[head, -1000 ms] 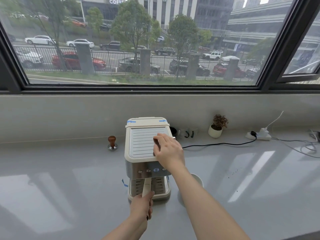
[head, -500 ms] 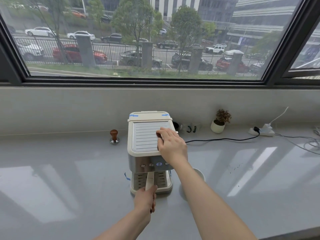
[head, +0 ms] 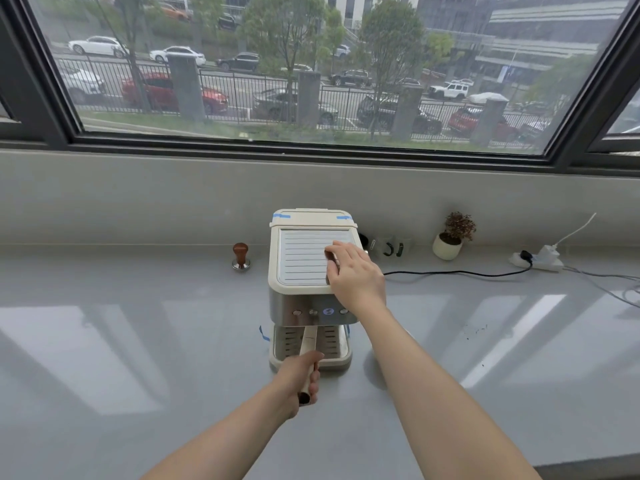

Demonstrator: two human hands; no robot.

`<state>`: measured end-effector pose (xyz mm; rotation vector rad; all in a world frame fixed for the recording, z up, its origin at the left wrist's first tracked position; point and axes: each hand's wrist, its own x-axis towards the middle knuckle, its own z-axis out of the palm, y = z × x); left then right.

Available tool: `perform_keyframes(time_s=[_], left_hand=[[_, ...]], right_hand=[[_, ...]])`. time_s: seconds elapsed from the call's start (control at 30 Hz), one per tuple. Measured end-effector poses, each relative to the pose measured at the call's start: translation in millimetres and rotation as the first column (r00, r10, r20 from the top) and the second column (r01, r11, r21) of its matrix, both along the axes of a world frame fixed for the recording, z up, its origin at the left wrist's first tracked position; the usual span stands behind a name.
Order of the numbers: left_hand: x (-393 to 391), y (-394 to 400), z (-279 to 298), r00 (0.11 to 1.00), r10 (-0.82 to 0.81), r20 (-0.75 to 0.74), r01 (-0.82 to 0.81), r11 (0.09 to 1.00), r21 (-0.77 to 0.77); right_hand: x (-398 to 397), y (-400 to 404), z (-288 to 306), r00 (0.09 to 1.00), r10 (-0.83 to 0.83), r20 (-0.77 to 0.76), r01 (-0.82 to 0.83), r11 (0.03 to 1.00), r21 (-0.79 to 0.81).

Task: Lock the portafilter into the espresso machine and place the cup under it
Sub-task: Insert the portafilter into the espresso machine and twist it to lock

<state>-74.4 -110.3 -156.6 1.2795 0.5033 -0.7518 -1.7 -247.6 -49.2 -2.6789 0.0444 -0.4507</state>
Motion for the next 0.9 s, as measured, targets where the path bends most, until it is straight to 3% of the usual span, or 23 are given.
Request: perform_keyframes(time_s=[0.37,0.77,0.9], left_hand=[[-7.1,-20.7,-4.8,0.988,0.145,0.054,-0.150,0.984,0.099],[-7.9,-15.3,3.6,0.976,-0.030,0.217,-0.031,0.962,0.273],[-9.6,-16.5,4.3,0.980,-0.004,0.200,-0.049,0.965,0.257]], right_hand=[[-2.0,-2.0,1.6,1.000,0.005,-0.028,-0.005,1.000,0.006],[-2.6,-0.8,1.5,1.000,-0.002,-0.014,0.002,1.000,-0.024],[-3.0,0.4,2.6,1.000,0.002,-0.020,-0.003,1.000,-0.022]])
